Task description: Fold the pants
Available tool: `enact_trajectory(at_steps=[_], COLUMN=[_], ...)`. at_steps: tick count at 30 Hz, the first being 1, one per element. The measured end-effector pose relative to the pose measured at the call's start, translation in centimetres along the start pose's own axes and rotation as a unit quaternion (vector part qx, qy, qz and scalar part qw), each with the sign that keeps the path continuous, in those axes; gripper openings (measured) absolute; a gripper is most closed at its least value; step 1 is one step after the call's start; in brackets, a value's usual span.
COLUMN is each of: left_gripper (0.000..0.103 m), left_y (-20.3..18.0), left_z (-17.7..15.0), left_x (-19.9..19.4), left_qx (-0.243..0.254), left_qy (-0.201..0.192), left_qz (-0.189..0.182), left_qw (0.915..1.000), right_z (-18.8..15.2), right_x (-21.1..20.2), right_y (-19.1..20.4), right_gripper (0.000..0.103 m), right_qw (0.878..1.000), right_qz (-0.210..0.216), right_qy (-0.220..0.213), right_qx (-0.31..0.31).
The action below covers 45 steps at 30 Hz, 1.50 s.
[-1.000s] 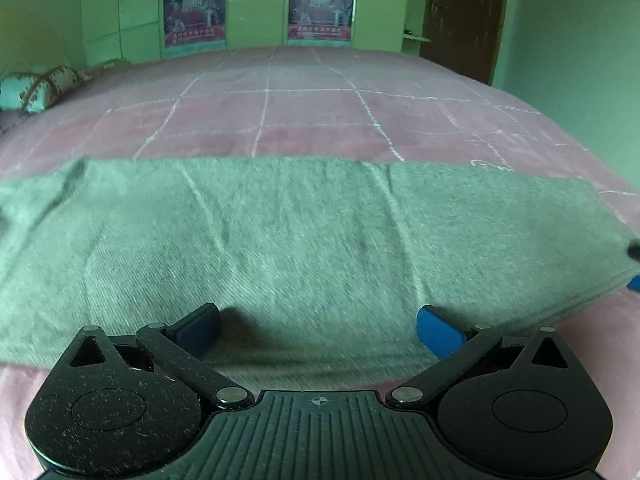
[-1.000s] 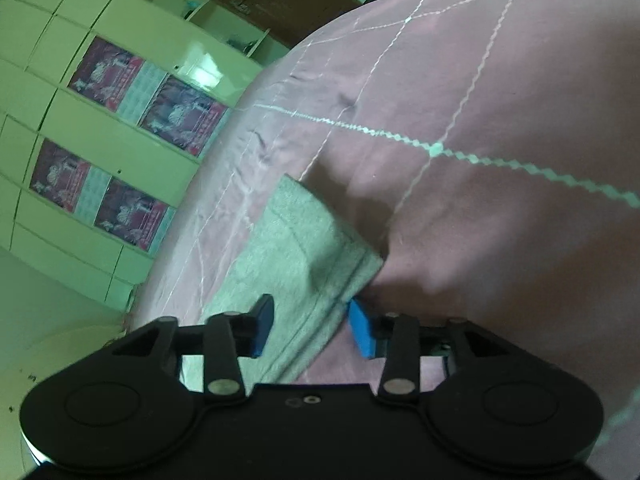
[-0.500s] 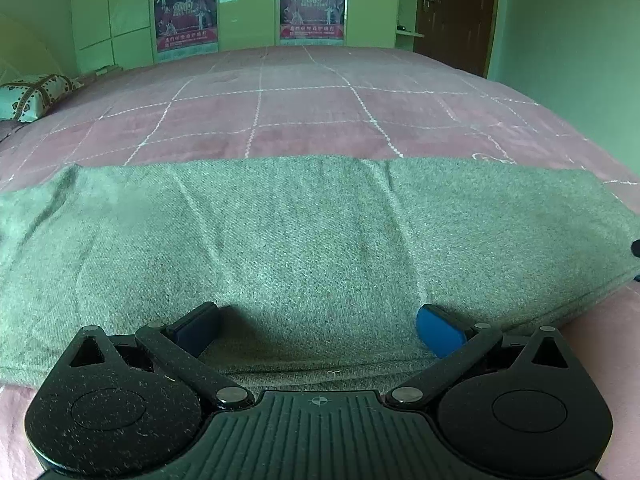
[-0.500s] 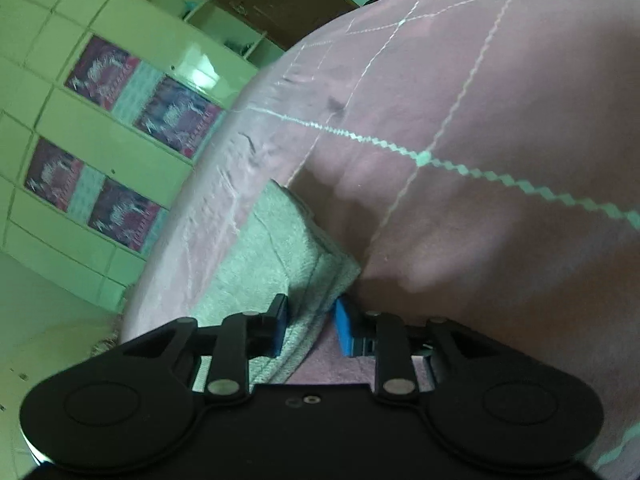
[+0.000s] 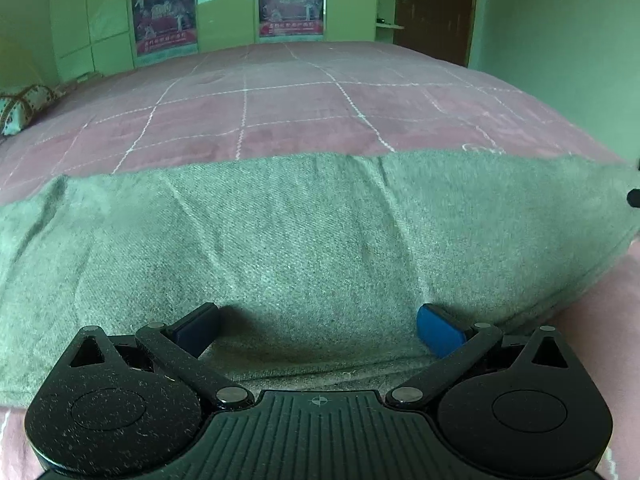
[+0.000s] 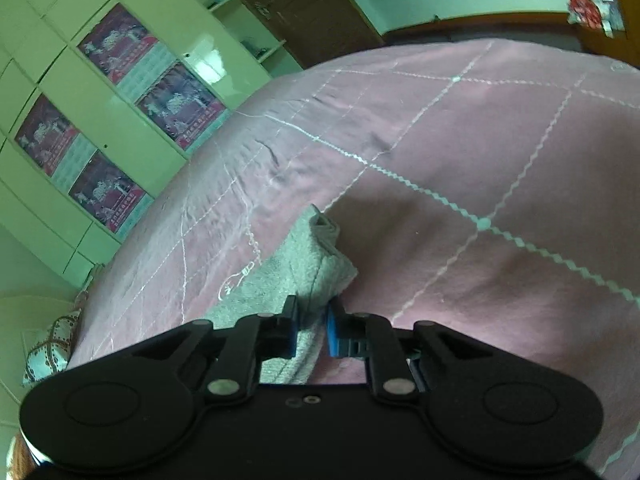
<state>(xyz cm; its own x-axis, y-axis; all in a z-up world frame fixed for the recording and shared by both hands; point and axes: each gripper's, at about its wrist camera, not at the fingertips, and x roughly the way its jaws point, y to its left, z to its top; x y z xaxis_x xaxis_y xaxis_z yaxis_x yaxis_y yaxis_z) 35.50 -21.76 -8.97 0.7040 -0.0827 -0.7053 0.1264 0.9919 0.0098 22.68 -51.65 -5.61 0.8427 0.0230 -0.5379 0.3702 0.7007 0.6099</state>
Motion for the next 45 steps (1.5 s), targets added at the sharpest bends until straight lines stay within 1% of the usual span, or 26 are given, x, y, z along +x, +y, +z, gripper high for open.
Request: enact_trajectory(at_steps=[2,4,5,7,9,11,15,18,21,23,26,27,28,29,30,31,32,34,35,36,38,39,40,42,44,45], left_gripper=[0.103,0.103,0.103,0.103,0.103,0.103,0.103,0.103,0.103,0.103,0.103,0.103,0.103,0.103,0.103,0.103,0.103,0.103,0.103,0.103,0.103,0.103,0.103,0.103,0.103,0.103], left_y=[-0.2,0.2,0.9,3.2,6.5,10.6,21.4,28.9,34.2,36.4,38.1,38.5,38.9,39.0,39.1,38.8,38.8,38.4,38.0,37.6,36.8,36.5,36.1,35.9,36.4,36.9], left_z=[0.0,0.2,0.3,0.0,-0.7,-1.5,-3.1,-4.5,-6.1,-7.4,-9.2,-9.8,-10.4,-10.9,-11.6,-12.2,-12.5,-12.3,-12.0,-11.8,-11.2,-10.9,-10.8,-10.8,-11.3,-11.6], left_x=[0.0,-0.3,-1.0,-2.5,-3.7,-4.9,-8.6,-11.5,-13.7,-14.7,-15.1,-15.0,-14.9,-14.7,-14.5,-14.3,-14.1,-14.3,-14.5,-14.4,-14.1,-14.0,-13.8,-13.6,-13.7,-13.8], left_qx=[-0.004,-0.012,-0.026,-0.056,-0.069,-0.079,-0.124,-0.161,-0.191,-0.204,-0.215,-0.220,-0.226,-0.231,-0.234,-0.235,-0.244,-0.236,-0.228,-0.226,-0.223,-0.220,-0.218,-0.220,-0.235,-0.248], left_qy=[-0.001,-0.003,-0.011,-0.029,-0.035,-0.036,-0.043,-0.050,-0.060,-0.067,-0.071,-0.071,-0.071,-0.068,-0.066,-0.063,-0.058,-0.076,-0.089,-0.094,-0.096,-0.095,-0.095,-0.094,-0.089,-0.089], left_qz=[0.005,-0.002,-0.010,-0.010,-0.003,0.019,0.073,0.107,0.124,0.135,0.144,0.144,0.142,0.140,0.138,0.139,0.136,0.138,0.132,0.124,0.114,0.107,0.104,0.103,0.107,0.107], left_qw=[1.0000,0.9999,0.9995,0.9980,0.9970,0.9960,0.9887,0.9799,0.9719,0.9673,0.9633,0.9622,0.9612,0.9604,0.9600,0.9599,0.9583,0.9588,0.9604,0.9617,0.9634,0.9648,0.9658,0.9654,0.9619,0.9587], right_z=[-0.1,0.0,0.0,0.0,-0.5,-1.2,-4.2,-7.7,-12.3,-15.9,-22.2,-24.2,-26.5,-28.4,-29.5,-29.4,-28.8,-27.2,-26.4,-25.7,-25.9,-26.0,-26.3,-27.2,-28.5,-28.8], right_x=[0.3,-0.2,-0.4,-1.0,-1.6,-1.7,-0.9,0.0,1.6,2.7,4.1,4.4,5.1,6.2,6.3,5.3,4.3,2.7,2.3,2.1,2.5,2.7,3.2,3.0,2.8,2.8], right_y=[0.1,0.7,1.2,2.6,5.2,8.1,14.4,19.8,24.9,27.9,30.9,31.6,31.9,32.3,32.3,32.2,32.2,31.7,31.3,31.0,30.9,31.0,31.3,32.0,32.4,32.8], right_gripper=[0.006,0.006,0.006,0.006,0.006,0.006,0.006,0.006,0.006,0.006,0.006,0.008,0.013,0.024,0.024,0.024,0.025,0.023,0.024,0.023,0.023,0.024,0.025,0.027,0.028,0.030], right_qw=[1.000,1.000,1.000,0.999,0.997,0.993,0.985,0.974,0.962,0.951,0.928,0.920,0.908,0.894,0.886,0.887,0.890,0.900,0.904,0.908,0.908,0.905,0.899,0.887,0.878,0.875], right_qz=[-0.016,-0.007,-0.004,0.006,0.023,0.041,0.082,0.113,0.144,0.159,0.182,0.180,0.170,0.147,0.134,0.142,0.155,0.181,0.187,0.188,0.183,0.184,0.187,0.196,0.191,0.184], right_qy=[0.007,0.001,-0.004,-0.008,-0.010,-0.008,0.001,0.017,0.045,0.069,0.117,0.130,0.147,0.177,0.179,0.158,0.150,0.138,0.131,0.124,0.137,0.149,0.157,0.157,0.146,0.136], right_qx=[-0.002,-0.008,-0.015,-0.039,-0.075,-0.109,-0.152,-0.193,-0.227,-0.256,-0.303,-0.324,-0.353,-0.385,-0.405,-0.410,-0.402,-0.372,-0.360,-0.353,-0.351,-0.354,-0.363,-0.387,-0.413,-0.426])
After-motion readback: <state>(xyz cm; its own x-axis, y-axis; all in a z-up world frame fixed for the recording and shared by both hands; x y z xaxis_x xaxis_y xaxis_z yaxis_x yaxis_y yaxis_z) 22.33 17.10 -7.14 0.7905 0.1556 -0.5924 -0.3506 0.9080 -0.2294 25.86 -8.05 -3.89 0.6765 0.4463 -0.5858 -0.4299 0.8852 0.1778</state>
